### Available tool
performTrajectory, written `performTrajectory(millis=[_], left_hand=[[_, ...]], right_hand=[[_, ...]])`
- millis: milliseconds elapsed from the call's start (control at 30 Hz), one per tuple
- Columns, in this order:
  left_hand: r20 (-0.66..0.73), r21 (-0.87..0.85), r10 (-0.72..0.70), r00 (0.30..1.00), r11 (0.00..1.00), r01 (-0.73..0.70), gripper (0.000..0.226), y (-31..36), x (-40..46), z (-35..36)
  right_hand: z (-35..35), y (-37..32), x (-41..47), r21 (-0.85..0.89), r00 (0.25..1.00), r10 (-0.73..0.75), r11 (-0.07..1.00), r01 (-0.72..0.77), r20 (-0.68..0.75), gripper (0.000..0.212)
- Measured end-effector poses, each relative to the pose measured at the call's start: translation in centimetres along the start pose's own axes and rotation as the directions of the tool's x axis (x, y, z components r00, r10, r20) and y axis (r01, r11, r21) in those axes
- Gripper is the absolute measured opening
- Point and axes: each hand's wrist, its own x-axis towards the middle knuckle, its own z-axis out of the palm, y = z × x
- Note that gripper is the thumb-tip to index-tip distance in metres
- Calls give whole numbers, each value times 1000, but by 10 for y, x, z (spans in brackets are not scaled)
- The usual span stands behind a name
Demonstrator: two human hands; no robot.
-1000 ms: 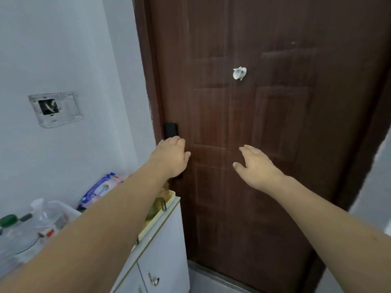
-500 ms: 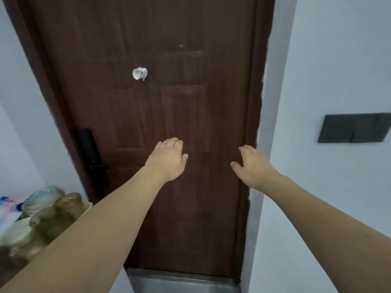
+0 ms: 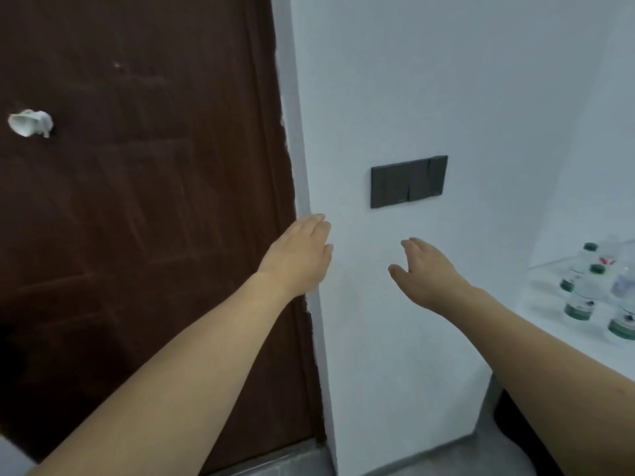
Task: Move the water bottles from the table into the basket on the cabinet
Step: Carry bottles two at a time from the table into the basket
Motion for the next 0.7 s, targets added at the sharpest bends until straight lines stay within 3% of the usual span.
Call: performTrajectory(millis=[167, 567, 700], left_hand=[[99, -73, 120, 988, 991, -113, 54, 48, 22, 36], [337, -214, 241, 910, 961, -175, 53, 138, 36, 140], [385, -224, 277, 880, 953, -202, 53, 163, 41, 171]], right_hand=[[5, 48, -14, 4, 994, 111, 994, -111, -10, 51], [73, 172, -44, -56, 950, 304, 952, -300, 74, 49], [89, 211, -51, -45, 929, 357, 934, -355, 97, 39]])
